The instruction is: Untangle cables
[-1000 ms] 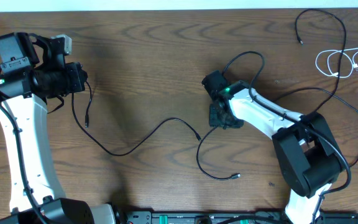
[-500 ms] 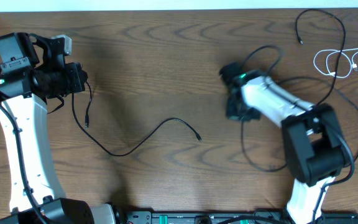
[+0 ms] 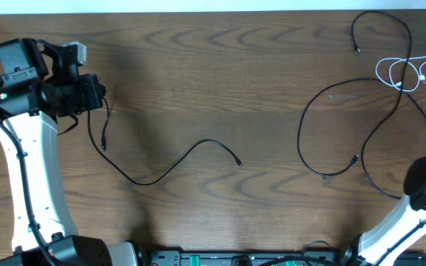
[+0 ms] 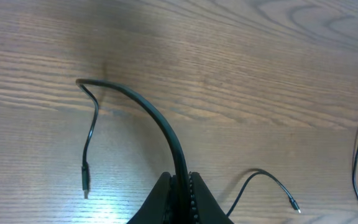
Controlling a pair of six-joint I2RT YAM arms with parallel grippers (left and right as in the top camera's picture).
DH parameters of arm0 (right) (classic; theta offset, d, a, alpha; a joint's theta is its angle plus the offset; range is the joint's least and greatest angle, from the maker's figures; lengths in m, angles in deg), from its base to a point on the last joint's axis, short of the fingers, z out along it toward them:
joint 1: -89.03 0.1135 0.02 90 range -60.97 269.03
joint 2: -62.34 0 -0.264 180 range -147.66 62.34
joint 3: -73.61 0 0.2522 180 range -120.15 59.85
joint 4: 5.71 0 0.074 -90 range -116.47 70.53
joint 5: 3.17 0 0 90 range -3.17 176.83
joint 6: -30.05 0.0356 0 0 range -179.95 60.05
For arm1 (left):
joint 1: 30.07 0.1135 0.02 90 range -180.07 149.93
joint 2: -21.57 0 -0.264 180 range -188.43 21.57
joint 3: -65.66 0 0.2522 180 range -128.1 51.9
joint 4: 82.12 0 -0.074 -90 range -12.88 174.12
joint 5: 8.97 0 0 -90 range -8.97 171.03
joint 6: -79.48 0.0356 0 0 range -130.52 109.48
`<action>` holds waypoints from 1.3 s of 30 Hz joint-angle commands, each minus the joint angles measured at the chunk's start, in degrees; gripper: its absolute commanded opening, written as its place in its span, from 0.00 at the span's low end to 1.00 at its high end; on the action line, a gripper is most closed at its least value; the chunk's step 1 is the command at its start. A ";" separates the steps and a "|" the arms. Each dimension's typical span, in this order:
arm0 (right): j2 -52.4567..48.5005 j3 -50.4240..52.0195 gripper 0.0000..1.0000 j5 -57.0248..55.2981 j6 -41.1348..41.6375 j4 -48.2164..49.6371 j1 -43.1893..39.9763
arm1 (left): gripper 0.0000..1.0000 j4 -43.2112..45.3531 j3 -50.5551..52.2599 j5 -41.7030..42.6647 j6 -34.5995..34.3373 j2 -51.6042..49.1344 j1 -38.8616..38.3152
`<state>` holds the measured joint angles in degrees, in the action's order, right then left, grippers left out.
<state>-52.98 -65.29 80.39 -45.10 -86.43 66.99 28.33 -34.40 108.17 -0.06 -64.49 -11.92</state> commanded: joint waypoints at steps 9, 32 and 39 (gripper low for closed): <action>0.02 10.45 0.47 16.11 -8.31 -8.55 8.92 | 0.08 1.40 -0.83 0.70 -3.45 -0.17 -5.01; -0.09 39.23 0.54 2.27 4.55 14.86 30.40 | 0.08 1.44 0.96 0.61 -11.63 -0.44 -11.06; -0.09 44.46 0.48 2.23 5.97 21.46 33.51 | 0.08 1.44 0.96 -1.22 -11.65 -0.44 -13.68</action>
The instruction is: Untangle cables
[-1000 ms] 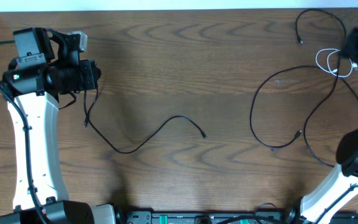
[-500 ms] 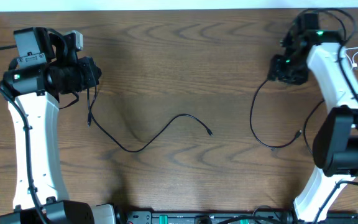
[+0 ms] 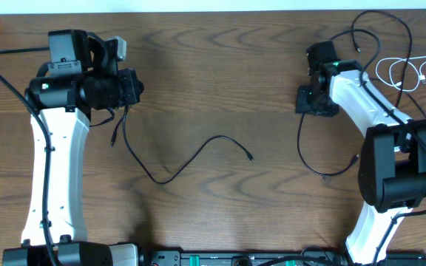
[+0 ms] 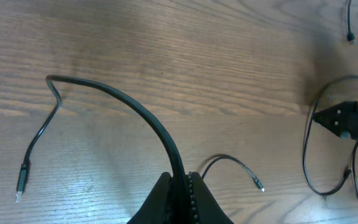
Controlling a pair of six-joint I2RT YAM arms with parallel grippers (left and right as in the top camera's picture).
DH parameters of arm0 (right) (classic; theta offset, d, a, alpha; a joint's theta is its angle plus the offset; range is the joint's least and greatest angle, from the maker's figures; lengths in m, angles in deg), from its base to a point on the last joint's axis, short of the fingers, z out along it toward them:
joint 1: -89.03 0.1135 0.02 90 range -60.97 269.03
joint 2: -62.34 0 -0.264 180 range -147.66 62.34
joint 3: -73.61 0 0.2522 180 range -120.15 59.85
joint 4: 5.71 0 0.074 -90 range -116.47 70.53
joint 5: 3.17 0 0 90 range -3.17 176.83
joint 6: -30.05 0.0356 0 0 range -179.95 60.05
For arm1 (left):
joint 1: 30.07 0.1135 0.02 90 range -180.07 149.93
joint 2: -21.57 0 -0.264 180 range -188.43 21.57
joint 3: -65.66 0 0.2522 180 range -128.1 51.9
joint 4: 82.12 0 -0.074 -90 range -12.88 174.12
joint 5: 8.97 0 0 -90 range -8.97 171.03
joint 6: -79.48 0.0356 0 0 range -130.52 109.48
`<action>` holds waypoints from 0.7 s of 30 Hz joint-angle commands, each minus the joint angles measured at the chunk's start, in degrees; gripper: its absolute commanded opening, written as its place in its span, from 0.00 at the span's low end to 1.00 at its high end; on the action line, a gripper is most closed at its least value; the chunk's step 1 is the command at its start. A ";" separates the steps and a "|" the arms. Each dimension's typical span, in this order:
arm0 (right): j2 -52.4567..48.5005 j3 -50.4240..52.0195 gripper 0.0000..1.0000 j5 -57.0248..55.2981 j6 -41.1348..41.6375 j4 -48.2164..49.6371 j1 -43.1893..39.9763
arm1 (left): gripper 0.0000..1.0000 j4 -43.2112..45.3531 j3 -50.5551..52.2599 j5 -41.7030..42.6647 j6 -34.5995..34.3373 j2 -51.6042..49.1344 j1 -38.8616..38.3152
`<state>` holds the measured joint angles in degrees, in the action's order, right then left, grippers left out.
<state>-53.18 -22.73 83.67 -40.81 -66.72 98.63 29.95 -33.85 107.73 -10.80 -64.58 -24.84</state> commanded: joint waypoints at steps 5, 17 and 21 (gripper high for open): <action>0.11 3.41 0.46 -6.03 6.54 2.01 3.65 | 0.08 -0.20 0.42 -0.76 -0.92 -0.35 -1.09; 0.09 5.95 0.36 -8.20 13.64 2.54 4.31 | 0.08 -0.20 0.42 -0.76 -0.92 -0.35 -1.09; 0.09 7.17 0.30 -5.35 13.60 3.08 4.31 | 0.08 -0.20 0.42 -0.76 -0.92 -0.35 -1.09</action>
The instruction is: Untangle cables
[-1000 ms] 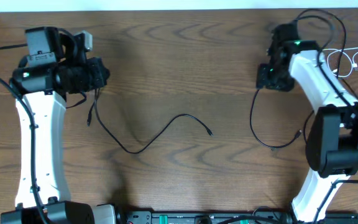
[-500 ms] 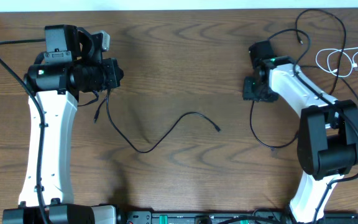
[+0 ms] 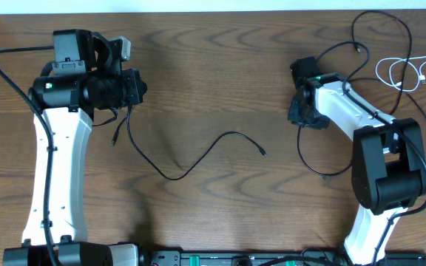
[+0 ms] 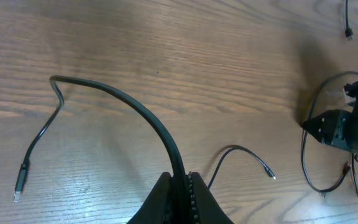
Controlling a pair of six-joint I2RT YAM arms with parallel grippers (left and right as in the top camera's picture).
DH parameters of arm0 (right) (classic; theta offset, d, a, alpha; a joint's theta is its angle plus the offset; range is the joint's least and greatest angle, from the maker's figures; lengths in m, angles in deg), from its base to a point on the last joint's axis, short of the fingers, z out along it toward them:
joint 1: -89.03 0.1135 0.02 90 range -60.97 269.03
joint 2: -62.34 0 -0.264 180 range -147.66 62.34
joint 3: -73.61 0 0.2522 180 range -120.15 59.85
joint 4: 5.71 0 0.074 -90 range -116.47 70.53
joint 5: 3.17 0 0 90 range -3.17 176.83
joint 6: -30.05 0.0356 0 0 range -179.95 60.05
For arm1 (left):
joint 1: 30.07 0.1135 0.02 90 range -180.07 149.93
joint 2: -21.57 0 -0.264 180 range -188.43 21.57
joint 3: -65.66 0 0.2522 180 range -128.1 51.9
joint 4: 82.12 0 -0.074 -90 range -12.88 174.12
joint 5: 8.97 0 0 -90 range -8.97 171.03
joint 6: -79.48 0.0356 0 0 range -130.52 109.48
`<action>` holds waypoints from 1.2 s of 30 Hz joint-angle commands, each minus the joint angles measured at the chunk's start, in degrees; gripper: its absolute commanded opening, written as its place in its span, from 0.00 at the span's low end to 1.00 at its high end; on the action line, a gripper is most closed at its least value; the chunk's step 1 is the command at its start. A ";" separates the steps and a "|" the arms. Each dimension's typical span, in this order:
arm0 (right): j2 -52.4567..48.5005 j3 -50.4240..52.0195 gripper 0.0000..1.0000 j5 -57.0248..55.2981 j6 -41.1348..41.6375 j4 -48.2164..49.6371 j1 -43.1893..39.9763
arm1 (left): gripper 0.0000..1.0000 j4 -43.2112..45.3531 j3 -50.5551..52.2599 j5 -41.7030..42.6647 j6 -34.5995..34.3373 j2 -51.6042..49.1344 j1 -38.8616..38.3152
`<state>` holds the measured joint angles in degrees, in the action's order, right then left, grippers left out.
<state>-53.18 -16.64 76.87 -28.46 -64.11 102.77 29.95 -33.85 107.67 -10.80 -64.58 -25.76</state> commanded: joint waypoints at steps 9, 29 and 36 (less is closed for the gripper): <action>0.09 5.57 0.22 6.49 0.98 3.10 0.17 | 0.07 -0.22 0.42 -0.70 -0.92 -0.35 -0.17; 5.29 -19.52 0.01 12.02 -18.97 -7.65 -24.13 | 0.08 -1.05 0.42 -0.70 -0.96 -0.35 -0.17; 6.19 -40.72 0.01 11.98 -20.46 -13.86 -41.46 | 0.08 -0.85 0.42 -0.68 -1.40 -0.35 -0.17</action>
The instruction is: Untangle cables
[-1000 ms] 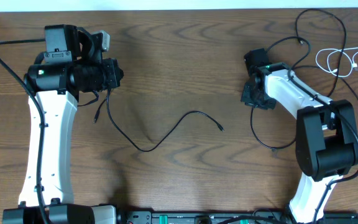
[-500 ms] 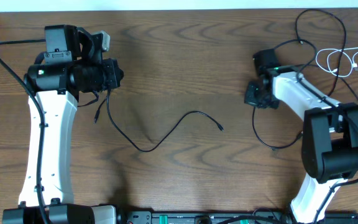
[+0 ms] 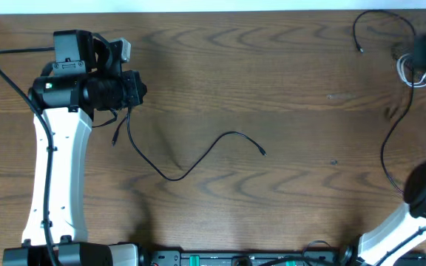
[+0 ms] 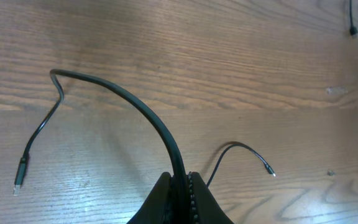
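Note:
My left gripper [image 3: 136, 89] [image 4: 180, 178] is shut on a black cable [image 3: 174, 176] near one of its ends. In the left wrist view the cable [image 4: 129, 99] arcs up from the jaws, kinks and drops to a plug [image 4: 18, 182]. Its long part lies on the table and ends in a plug [image 3: 262, 151]. A second black cable [image 3: 384, 159] runs along the right edge, with a loop and a plug [image 3: 359, 49] at the top right. My right gripper [image 3: 421, 56] is a dark blur there, at a white cable [image 3: 408, 75]; its jaws cannot be made out.
The wooden table [image 3: 272, 89] fills both views. My left arm [image 3: 50, 177] stands along the left side. The right arm's base [image 3: 420, 199] is at the lower right. A rail with electronics [image 3: 235, 258] runs along the front edge.
My right gripper has gone from the table's middle right to the far upper right corner. The second black cable's big loop has gone from the middle right to the right edge. The left gripper has not moved.
At first my left gripper held the black cable at the far left, and the right gripper was out of view. Then the left had shifted right with the cable, and the right gripper stood at the second cable's loop. Now that loop lies at the right edge.

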Controlling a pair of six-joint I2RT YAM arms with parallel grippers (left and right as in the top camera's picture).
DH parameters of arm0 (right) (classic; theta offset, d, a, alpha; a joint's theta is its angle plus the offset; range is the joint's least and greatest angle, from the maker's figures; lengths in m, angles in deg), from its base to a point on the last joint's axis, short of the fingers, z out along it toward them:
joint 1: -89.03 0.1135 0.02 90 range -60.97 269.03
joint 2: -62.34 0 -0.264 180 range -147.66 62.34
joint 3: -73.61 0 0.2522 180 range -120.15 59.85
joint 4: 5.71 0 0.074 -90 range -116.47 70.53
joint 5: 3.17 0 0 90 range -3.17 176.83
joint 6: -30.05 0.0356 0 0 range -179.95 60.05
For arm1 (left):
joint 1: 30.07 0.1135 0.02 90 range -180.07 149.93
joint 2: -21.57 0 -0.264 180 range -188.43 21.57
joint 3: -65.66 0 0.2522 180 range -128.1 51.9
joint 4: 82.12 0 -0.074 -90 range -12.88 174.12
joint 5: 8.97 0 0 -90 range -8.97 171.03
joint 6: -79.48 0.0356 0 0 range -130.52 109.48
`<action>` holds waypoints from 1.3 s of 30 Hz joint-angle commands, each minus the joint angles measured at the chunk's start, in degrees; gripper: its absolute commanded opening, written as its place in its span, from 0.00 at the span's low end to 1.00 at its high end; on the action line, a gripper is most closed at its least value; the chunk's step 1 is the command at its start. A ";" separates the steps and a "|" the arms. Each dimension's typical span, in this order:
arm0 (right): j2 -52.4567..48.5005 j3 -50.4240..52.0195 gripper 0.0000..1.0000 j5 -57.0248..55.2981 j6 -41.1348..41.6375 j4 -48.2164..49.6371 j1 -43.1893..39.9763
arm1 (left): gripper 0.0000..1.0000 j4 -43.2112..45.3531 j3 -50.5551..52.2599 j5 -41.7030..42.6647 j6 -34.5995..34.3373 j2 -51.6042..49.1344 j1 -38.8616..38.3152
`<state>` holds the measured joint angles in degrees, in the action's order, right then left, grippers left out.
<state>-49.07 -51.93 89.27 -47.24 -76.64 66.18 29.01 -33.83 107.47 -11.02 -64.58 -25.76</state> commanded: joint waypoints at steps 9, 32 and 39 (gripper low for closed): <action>-0.81 -7.17 0.01 -9.18 1.64 -1.77 -17.90 | 0.08 2.23 0.39 -0.31 -1.99 -0.35 -5.16; -2.80 -7.37 0.99 17.46 -8.76 -13.55 -2.64 | 0.08 16.33 0.39 -0.02 -7.32 -2.58 -24.68; -2.82 -7.37 0.99 17.00 -8.61 -13.31 2.38 | 0.10 18.67 0.39 -0.07 -10.14 -9.62 -32.35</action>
<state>-52.02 -58.60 105.64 -54.84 -90.02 68.14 47.58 -33.75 107.29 -19.56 -71.60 -55.96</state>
